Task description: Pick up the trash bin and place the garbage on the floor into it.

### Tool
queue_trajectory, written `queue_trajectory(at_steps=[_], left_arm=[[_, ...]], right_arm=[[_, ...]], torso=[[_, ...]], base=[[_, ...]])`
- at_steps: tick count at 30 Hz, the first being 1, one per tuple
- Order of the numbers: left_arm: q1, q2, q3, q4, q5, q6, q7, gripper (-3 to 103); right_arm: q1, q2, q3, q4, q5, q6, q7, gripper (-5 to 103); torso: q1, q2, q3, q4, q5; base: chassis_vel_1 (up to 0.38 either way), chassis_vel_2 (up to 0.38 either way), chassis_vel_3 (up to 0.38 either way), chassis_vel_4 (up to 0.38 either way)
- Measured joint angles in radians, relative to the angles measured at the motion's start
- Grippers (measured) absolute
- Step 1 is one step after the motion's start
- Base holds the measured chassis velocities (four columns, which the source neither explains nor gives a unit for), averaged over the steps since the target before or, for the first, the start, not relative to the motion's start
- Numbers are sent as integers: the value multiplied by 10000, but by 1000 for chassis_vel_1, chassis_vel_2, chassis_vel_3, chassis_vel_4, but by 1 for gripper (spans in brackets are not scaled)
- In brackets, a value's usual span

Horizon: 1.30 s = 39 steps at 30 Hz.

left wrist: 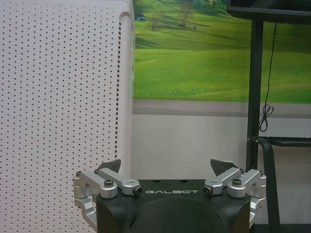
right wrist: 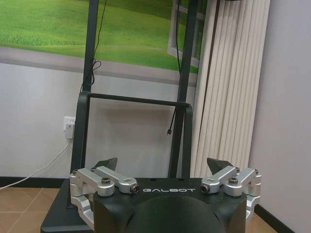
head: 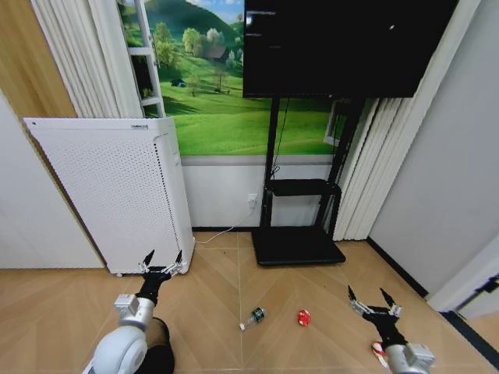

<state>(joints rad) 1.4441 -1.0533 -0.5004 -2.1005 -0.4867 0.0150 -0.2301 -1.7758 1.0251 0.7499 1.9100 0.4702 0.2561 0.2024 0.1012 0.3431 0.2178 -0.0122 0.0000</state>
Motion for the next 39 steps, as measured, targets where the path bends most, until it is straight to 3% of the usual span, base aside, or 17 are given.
queue_trajectory(at_steps=[16,22,25,27,28,29,30,33,35,36,37,38,39], left_arm=[[114,-76,36,-52,171,104,-160,100],[153,-45,20,-339,-7,443,-545,100],[409,16,-40,-716,-169,929,-924,100],[543,38,-70,-887,-333,1189,-1129,100],[858,67,-125,-1278,-973,1783,-1810,100],[858,67,-125,-1278,-973,1783,-1810,100],[1252,104,-239,-1788,-1951,2492,-2643,100],[1753,161,-366,-2070,-2078,2642,-2836,100],[3013,244,-954,-2682,-2232,2746,-2912,100],[3013,244,-954,-2682,-2232,2746,-2912,100],[3591,272,-1553,-2697,-2338,2696,-2707,100],[3695,254,-2154,-1794,-2907,2542,-2555,100],[3695,254,-2154,-1794,-2907,2542,-2555,100]], right_arm=[[36,78,-37,-90,-56,17,-14,100],[86,72,-96,-197,-89,18,-14,100],[84,74,-137,-298,-111,44,-40,100],[84,76,-151,-342,-124,63,-53,100],[78,84,-184,-433,-157,98,-93,100],[78,84,-184,-433,-157,98,-93,100],[110,131,-259,-528,-184,121,-130,100],[155,189,-321,-605,-215,128,-146,100],[189,406,-482,-919,-352,334,-274,100],[189,406,-482,-919,-352,334,-274,100],[201,531,-629,-1188,-477,499,-375,100],[371,563,-791,-1446,-426,578,-410,100],[371,563,-791,-1446,-426,578,-410,100]], torso=[[-207,-701,-493,0,0],[-224,-778,-554,0,0],[-226,-784,-559,-1,0],[-226,-783,-559,-1,1],[-226,-781,-558,-1,1],[-226,-781,-558,-1,1],[-224,-770,-551,-2,0],[-219,-759,-544,0,2],[-212,-739,-531,1,4],[-212,-739,-531,1,4],[-209,-729,-524,1,2],[-203,-715,-511,1,-1],[-203,-715,-511,1,-1]], base=[[0,0,0,0],[0,0,0,0],[0,0,0,0],[0,0,0,0],[0,0,0,0],[0,0,0,0],[0,0,0,0],[0,0,0,0],[0,0,0,0],[0,0,0,0],[0,0,0,0],[0,0,0,0],[0,0,0,0]])
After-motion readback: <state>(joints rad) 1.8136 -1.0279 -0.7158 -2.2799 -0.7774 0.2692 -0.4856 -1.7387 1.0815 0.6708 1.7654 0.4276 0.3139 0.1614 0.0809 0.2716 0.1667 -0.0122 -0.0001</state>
